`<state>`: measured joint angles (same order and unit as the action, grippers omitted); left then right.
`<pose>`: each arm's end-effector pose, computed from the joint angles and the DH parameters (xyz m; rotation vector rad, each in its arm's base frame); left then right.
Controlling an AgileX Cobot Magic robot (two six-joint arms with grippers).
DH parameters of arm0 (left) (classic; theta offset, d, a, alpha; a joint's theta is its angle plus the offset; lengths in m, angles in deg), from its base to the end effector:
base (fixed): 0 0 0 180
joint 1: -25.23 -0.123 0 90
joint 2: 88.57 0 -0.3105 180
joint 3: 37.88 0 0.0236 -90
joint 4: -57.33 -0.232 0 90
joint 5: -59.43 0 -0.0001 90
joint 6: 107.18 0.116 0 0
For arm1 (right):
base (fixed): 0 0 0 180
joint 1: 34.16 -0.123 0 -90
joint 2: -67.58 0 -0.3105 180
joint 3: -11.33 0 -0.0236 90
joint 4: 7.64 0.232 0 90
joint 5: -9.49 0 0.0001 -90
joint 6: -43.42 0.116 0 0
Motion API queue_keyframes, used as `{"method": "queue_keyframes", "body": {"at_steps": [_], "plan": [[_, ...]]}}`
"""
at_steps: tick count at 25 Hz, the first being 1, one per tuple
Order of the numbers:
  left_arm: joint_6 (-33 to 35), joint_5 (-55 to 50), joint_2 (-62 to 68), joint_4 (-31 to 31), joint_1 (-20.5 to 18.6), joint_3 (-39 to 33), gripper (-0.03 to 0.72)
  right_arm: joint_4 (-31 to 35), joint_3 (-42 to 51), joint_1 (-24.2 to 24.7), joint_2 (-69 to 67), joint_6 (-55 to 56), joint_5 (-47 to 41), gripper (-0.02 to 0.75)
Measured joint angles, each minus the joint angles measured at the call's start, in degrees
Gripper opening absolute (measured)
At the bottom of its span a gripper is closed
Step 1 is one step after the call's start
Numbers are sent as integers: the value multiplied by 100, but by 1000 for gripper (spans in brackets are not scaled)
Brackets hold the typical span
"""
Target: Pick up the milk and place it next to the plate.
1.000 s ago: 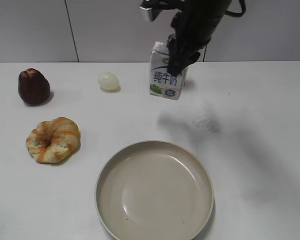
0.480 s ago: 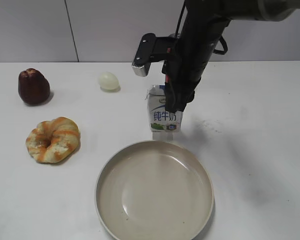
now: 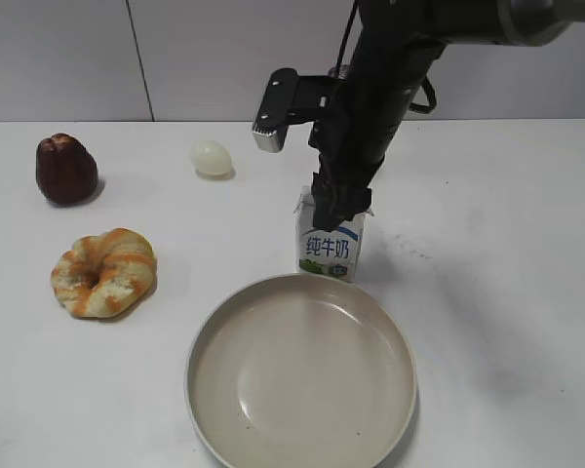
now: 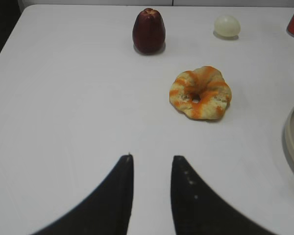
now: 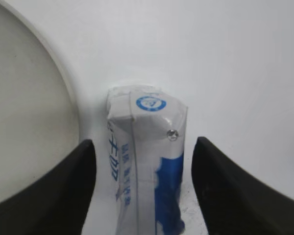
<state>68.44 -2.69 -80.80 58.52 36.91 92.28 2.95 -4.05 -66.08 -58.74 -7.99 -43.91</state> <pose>-0.0237 0.0027 0.2516 0.1344 2.0911 -0.1948 0.3651 0.2476 0.2021 -1.7913 2.2052 0.1633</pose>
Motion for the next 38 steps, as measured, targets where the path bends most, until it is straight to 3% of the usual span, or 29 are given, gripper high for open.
{"method": "queue_keyframes", "body": {"at_steps": [5,9,15,19,22,27,33,38], "plan": [[0,0,0,0,0,0,209,36,-437,73,27,878,-357,568],[0,0,0,0,0,0,209,274,-902,422,273,1713,-588,587],[0,0,0,0,0,0,209,-6,-1009,1679,731,3277,-923,588],[0,0,0,0,0,0,209,-374,-982,2505,892,3759,-1405,588],[0,0,0,0,0,0,209,-427,-845,2858,1207,3941,-1445,588],[0,0,0,0,0,0,209,-157,87,2815,2222,4105,-1455,588],[0,0,0,0,0,0,209,129,1993,2233,3922,4169,-1408,588],[0,0,0,-5,0,0,209,-20,3625,2199,5499,4247,-965,588]]}}
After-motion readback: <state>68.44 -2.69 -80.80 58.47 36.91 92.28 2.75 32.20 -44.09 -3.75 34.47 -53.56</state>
